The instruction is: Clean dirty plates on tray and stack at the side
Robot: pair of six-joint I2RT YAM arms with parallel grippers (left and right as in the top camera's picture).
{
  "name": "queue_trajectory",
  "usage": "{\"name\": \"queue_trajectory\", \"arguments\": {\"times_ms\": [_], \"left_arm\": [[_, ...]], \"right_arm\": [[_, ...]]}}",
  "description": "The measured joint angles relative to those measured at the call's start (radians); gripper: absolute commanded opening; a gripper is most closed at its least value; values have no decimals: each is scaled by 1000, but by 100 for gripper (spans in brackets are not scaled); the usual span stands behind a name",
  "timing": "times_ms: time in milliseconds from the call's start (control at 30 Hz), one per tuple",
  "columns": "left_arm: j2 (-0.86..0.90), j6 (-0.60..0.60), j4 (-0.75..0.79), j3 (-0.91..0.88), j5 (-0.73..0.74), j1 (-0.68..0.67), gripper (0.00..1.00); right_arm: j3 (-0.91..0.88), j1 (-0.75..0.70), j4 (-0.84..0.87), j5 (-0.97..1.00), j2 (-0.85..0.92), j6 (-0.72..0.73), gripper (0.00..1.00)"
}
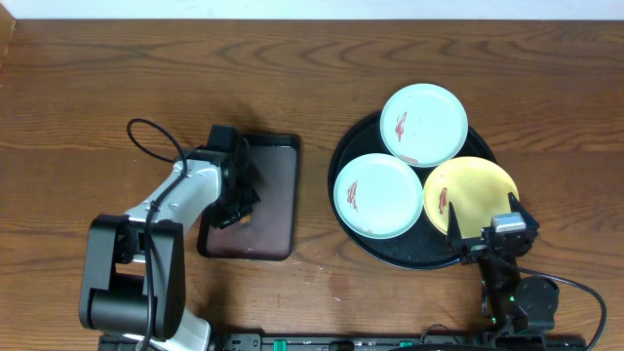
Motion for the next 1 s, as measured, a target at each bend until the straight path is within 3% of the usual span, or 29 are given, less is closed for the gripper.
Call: {"name": "queue_trajectory", "arguments": {"times_ms": [233,267,300,333,367,400,500,567,633,900,1000], "left_arm": [[0,-12,2,-1,95,-6,8],[0,-12,2,-2,105,-12,12],[0,-13,2,-3,114,-22,32],[0,-14,2,-3,122,-33,59],[0,-11,2,-3,126,-43,77],[0,-14,5,-4,129,-54,83],[-10,-18,9,0,117,-74,88],[-11,-24,21,0,82,-74,88],[-11,-26,48,0,31,-74,78],[-7,-31,100,-5,-47,-72,12],[-7,-28,100,-6,-51,-72,8]], "right_arm": [[0,0,0,0,0,0,99],[0,0,0,0,0,0,99],[0,0,0,0,0,0,99],[0,0,0,0,0,0,99],[0,0,0,0,0,0,99],[0,0,0,0,0,0,99],[0,0,0,0,0,0,99],[0,0,0,0,0,0,99],[0,0,0,0,0,0,99],[0,0,0,0,0,0,99],[0,0,0,0,0,0,99]]}}
